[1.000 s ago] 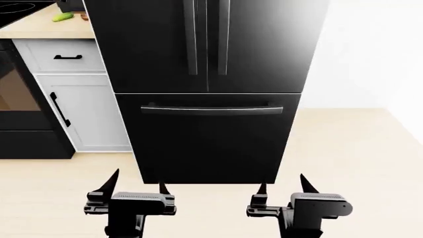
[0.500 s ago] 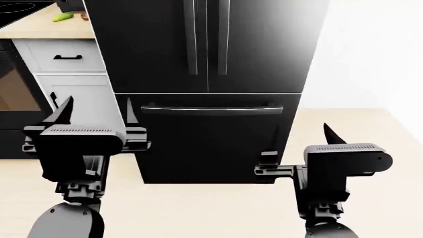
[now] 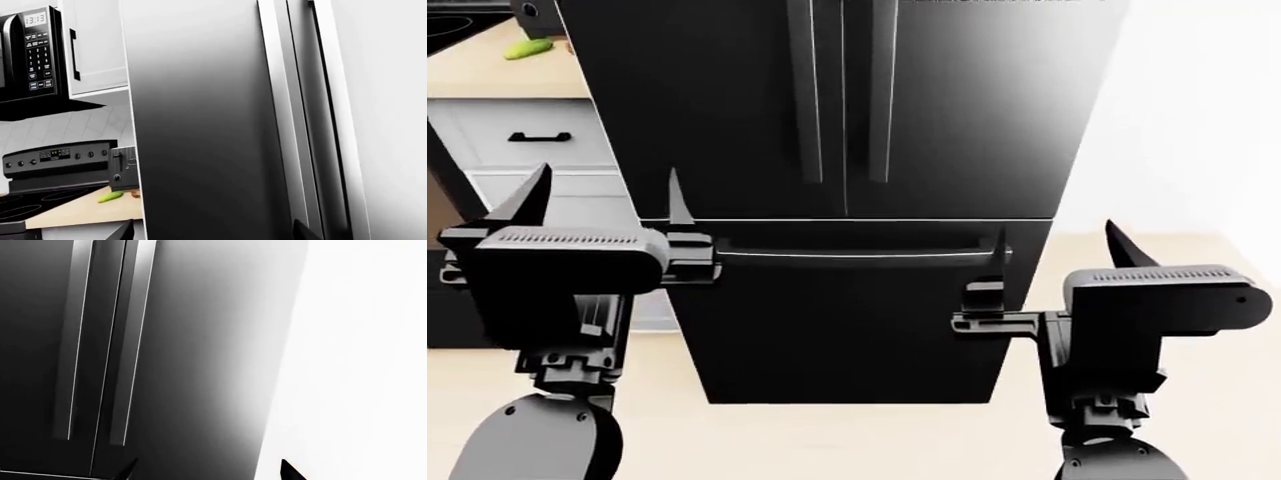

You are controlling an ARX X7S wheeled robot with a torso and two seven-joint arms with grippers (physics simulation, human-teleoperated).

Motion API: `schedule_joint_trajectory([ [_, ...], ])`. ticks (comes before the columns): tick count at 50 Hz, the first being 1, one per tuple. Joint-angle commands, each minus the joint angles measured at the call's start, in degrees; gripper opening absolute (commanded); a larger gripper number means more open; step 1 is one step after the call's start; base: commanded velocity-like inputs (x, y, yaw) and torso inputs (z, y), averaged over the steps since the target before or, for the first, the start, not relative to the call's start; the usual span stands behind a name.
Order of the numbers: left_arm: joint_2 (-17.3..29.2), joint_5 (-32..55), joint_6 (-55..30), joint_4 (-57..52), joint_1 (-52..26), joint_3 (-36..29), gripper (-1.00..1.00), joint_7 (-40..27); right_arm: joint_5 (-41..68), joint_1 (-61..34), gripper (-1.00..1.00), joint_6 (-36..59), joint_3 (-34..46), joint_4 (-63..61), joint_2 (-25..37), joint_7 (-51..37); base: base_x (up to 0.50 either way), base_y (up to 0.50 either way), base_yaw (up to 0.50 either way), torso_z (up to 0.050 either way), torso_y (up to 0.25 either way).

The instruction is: Open the fridge doors

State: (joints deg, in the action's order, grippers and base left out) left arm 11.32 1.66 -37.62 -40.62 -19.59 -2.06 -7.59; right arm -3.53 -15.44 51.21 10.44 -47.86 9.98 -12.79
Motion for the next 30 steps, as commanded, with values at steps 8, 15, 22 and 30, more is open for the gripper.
schedule_joint_trajectory([
  [8, -0.4, -0.9, -2.0, -0.8, 0.8, 0.1, 1.00, 0.0, -0.5, -0.6, 1.00, 1.3, -1.3, -0.6, -0.6, 1.4, 0.40, -0.01, 0.00, 0.000, 0.000],
  [15, -0.4, -1.0, -2.2, -1.1, 1.4, -0.7, 1.00, -0.4, -0.2, -0.5, 1.00, 0.8, -1.2, -0.3, -0.6, 1.1, 0.45, -0.06, 0.00, 0.000, 0.000],
  [22, 0.1, -1.3, -2.9, -1.9, 1.8, -1.5, 1.00, -0.7, 0.1, -0.3, 1.00, 1.2, -1.2, -1.0, -0.4, 0.9, 0.45, -0.06, 0.00, 0.000, 0.002],
  [30, -0.3, 0.0, -3.2, -1.9, 1.4, -0.2, 1.00, -0.9, 0.1, -0.5, 1.00, 1.4, -0.9, -0.8, 0.0, 0.7, 0.46, -0.07, 0.00, 0.000, 0.000],
])
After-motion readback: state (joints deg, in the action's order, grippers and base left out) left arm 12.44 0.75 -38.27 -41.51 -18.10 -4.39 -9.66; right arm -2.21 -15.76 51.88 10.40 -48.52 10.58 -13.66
